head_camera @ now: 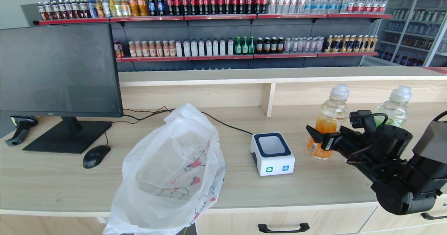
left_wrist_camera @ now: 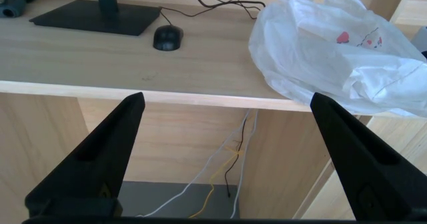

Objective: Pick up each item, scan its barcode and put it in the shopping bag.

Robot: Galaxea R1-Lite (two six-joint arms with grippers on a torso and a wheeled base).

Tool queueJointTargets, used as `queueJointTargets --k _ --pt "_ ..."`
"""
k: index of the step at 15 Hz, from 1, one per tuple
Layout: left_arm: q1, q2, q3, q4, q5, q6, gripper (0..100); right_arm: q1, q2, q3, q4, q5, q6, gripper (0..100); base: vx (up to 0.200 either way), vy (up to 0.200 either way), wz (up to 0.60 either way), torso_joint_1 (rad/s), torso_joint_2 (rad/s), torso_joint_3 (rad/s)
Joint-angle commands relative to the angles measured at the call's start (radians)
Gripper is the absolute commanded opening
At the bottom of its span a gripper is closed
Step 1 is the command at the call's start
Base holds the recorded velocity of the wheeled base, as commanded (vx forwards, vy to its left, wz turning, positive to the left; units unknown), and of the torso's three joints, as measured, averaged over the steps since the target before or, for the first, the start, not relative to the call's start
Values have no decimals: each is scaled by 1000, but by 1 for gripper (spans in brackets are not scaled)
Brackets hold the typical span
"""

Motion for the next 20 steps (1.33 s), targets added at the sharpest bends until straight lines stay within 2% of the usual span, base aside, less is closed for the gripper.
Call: queueJointTargets --k 1,11,12,20 --pt "0 0 0 0 0 0 100 -1 7 -7 -1 0 0 100 0 0 0 0 0 0" --pt "0 0 0 0 2 0 100 -10 9 -23 -1 0 1 100 0 0 0 0 0 0" --pt "0 0 0 0 0 0 100 -10 9 -21 -1 0 3 0 0 0 0 0 0 0" --pt "0 0 0 0 0 0 100 -18 -16 -9 -1 0 6 0 0 0 0 0 0 0"
